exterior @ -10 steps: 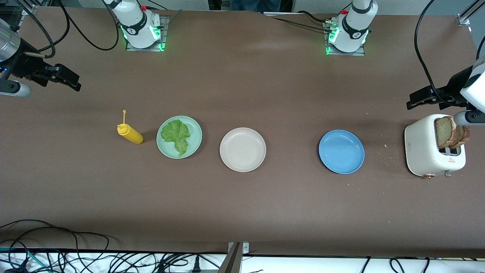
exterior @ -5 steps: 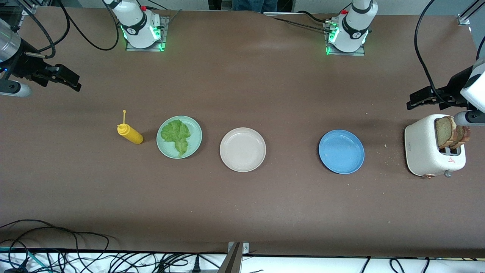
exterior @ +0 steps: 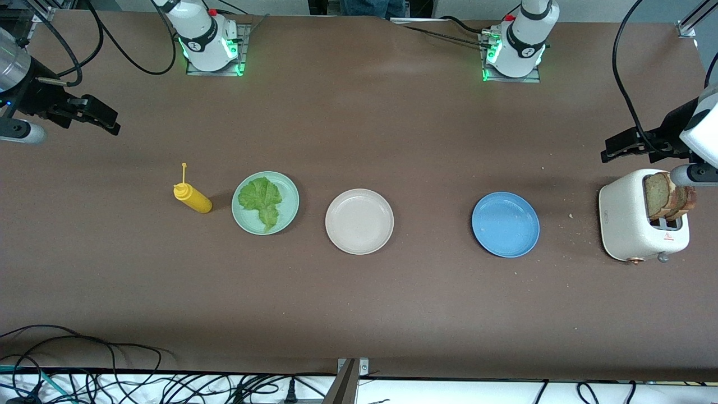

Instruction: Make sandwich on beige plate with both arms

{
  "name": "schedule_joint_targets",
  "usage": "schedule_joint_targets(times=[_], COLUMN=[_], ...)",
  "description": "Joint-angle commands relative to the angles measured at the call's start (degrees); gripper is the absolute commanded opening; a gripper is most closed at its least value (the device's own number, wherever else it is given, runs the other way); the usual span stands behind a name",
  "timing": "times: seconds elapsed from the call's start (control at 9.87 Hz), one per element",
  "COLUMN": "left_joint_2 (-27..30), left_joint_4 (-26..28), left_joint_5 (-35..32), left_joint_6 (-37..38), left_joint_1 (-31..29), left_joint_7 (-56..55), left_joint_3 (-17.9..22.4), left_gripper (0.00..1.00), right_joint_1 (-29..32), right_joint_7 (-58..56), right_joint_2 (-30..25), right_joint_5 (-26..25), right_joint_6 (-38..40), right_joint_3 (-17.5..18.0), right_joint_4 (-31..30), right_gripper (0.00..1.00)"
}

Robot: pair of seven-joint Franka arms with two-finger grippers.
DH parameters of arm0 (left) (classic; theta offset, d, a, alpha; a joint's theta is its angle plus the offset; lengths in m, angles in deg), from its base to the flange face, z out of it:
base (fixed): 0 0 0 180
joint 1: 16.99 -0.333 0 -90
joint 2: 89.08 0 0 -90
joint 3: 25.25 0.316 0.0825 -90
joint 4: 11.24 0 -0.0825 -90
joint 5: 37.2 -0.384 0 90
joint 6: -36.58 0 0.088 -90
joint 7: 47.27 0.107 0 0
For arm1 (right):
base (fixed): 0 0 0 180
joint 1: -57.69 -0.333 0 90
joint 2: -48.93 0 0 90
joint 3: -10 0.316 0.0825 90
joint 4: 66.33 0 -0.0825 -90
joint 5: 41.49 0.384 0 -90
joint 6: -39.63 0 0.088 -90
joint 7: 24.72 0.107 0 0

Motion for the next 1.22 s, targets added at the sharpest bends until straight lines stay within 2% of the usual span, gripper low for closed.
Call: schedule_joint_targets(times=[0.0,1.11], left_joint_2=[0.12,0.12], left_joint_4=[0.07,0.16], left_joint_5=[-0.66,-0.66], left_joint_6=[-0.48,-0.48], left_joint_1=[0.4,0.4], left_joint_7=[1.59,1.5], left_joint_3=[0.39,0.31], left_gripper=[1.0,1.0], right_joint_1=[0.24,0.24], right_joint_7=[-0.92,-0.92], right_joint_2=[-0.86,-1.04], right_joint_5=[-0.17,0.01], right_joint_6=[-0.31,-0.93], right_joint_3=[0.02,0.02], right_joint_4=[-0.92,-1.62], right_gripper=[1.0,1.0])
